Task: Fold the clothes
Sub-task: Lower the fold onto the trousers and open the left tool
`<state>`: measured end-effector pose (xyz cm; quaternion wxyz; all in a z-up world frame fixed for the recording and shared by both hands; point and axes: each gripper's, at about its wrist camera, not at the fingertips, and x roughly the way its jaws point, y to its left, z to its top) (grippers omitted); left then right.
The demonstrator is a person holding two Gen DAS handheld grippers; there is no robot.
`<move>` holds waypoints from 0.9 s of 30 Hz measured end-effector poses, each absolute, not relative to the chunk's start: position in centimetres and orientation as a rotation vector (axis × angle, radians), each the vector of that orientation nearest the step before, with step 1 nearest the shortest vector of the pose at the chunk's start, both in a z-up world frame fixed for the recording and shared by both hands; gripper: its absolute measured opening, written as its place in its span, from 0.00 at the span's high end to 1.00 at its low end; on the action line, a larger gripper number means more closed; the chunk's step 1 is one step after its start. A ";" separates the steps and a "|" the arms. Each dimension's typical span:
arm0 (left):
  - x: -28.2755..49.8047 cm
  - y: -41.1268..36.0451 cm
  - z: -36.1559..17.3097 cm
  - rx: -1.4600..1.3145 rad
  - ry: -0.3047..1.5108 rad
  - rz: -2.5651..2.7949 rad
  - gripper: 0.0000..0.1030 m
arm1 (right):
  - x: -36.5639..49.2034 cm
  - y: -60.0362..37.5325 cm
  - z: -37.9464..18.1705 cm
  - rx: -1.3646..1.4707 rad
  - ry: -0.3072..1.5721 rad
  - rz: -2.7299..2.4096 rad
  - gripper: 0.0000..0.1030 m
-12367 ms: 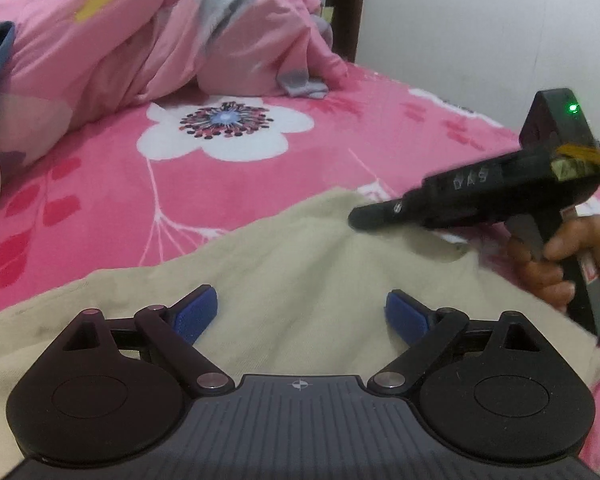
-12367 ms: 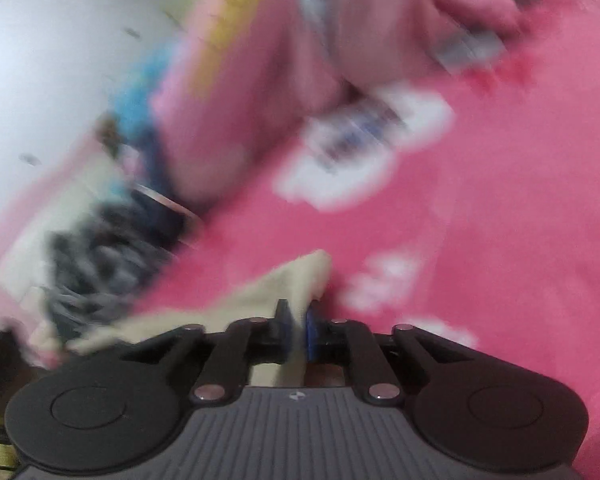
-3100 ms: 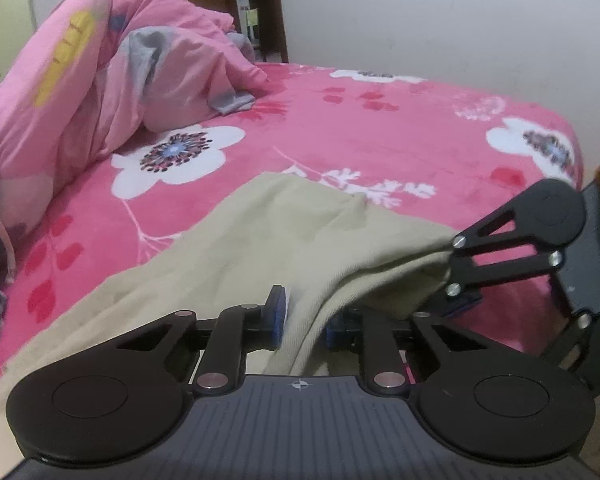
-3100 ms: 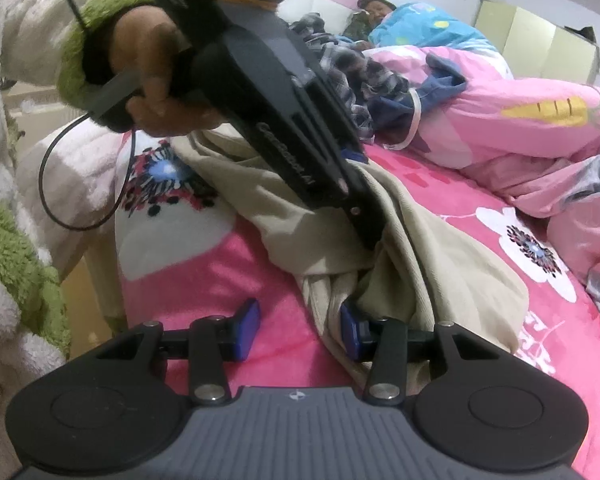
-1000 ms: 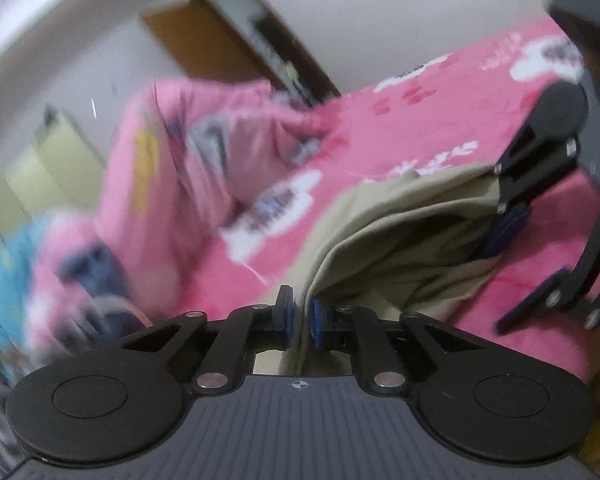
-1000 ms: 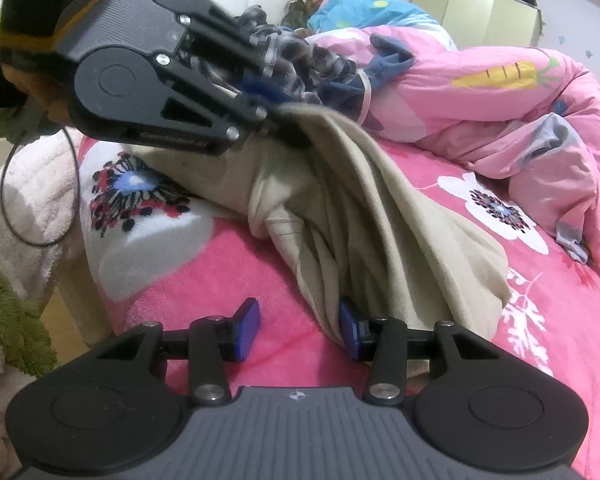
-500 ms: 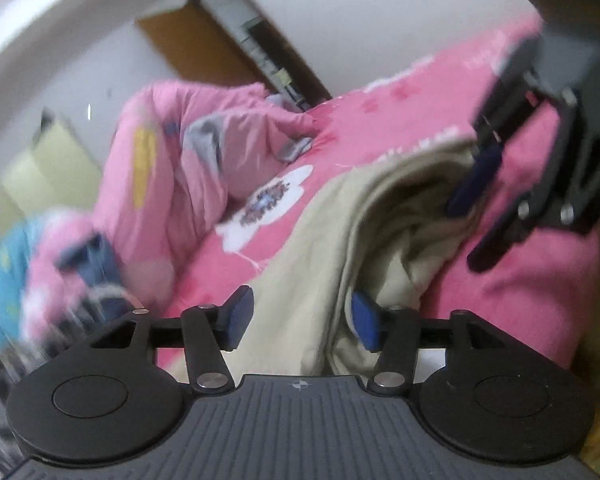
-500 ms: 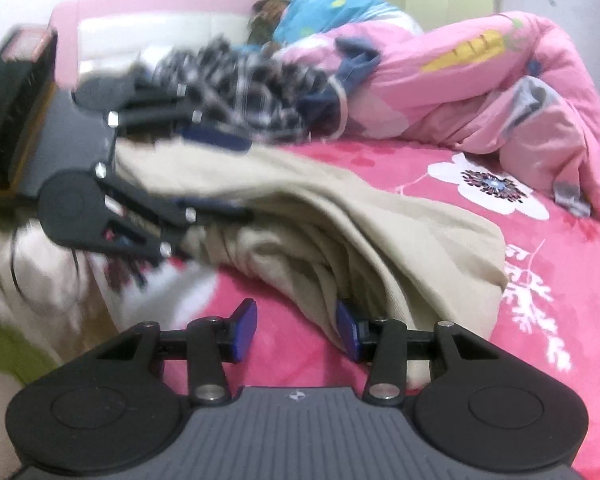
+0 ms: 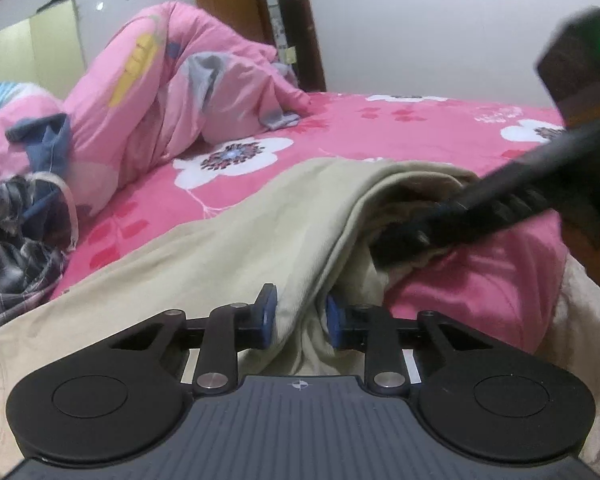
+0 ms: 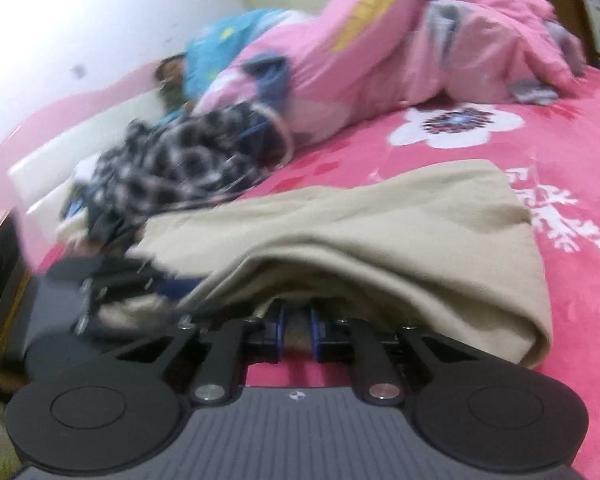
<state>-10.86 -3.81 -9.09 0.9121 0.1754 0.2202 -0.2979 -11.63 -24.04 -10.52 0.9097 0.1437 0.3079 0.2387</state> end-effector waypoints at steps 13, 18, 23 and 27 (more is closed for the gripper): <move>-11.7 -3.2 -9.9 0.411 0.399 -0.630 0.63 | -12.3 -22.6 -12.3 0.140 0.497 0.272 0.92; -12.2 -1.0 -8.1 0.343 0.445 -0.664 0.47 | -17.8 -24.9 -9.4 0.001 0.494 0.369 0.52; -10.7 2.1 -4.8 0.057 0.482 -0.651 0.40 | -19.9 -26.9 -5.8 0.000 0.409 0.298 0.57; -8.5 0.9 -4.8 -0.024 0.519 -0.655 0.40 | -17.9 -25.4 -3.8 0.000 0.297 0.297 0.64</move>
